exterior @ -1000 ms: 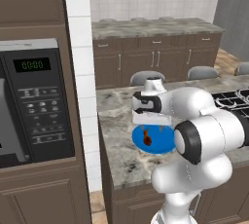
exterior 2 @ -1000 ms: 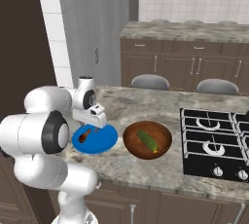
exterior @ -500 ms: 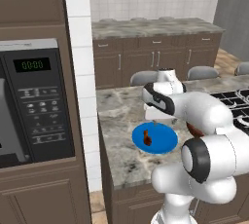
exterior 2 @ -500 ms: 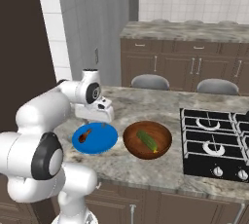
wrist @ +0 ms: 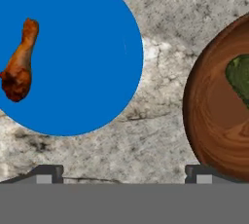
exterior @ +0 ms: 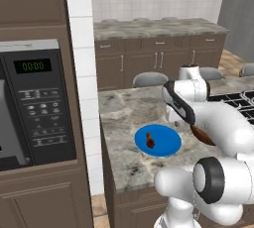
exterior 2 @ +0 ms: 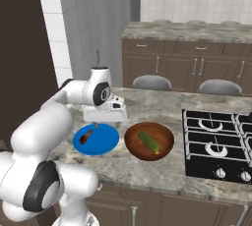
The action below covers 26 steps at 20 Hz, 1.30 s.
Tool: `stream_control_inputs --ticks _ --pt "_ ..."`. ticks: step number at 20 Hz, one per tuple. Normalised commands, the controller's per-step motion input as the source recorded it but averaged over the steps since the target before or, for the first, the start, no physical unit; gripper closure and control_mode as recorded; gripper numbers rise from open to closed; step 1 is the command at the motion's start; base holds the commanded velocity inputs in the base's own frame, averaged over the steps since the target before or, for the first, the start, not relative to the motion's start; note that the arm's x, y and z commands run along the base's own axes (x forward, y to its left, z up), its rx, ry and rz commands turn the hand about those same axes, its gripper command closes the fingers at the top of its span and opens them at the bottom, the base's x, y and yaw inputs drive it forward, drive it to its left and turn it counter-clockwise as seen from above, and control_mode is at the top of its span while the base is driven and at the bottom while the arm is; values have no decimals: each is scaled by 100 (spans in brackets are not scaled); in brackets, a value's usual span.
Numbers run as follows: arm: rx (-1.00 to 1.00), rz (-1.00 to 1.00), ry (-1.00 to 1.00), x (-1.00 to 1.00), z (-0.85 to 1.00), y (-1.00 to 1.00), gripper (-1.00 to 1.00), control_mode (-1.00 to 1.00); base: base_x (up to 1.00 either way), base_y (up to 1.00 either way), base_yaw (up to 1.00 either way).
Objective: Place the chicken drumstick on the plate and place the cucumber on the same plate.
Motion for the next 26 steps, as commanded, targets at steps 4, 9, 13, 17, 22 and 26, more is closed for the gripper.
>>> stream_control_inputs --ticks 4,9,13,17,22,26 --pt "7 11 0 -30 29 -63 -100 -100 0 0 0" --pt "11 1 0 -22 21 -68 -100 -100 0 0 0" --pt "15 0 0 -10 19 -73 -100 -100 0 0 0" --pt "13 -3 0 -3 12 -72 -100 -100 0 0 0" --pt "6 -10 0 0 3 -66 -100 -100 0 0 0" --pt "0 -17 0 1 -1 -57 -100 -100 0 0 0"
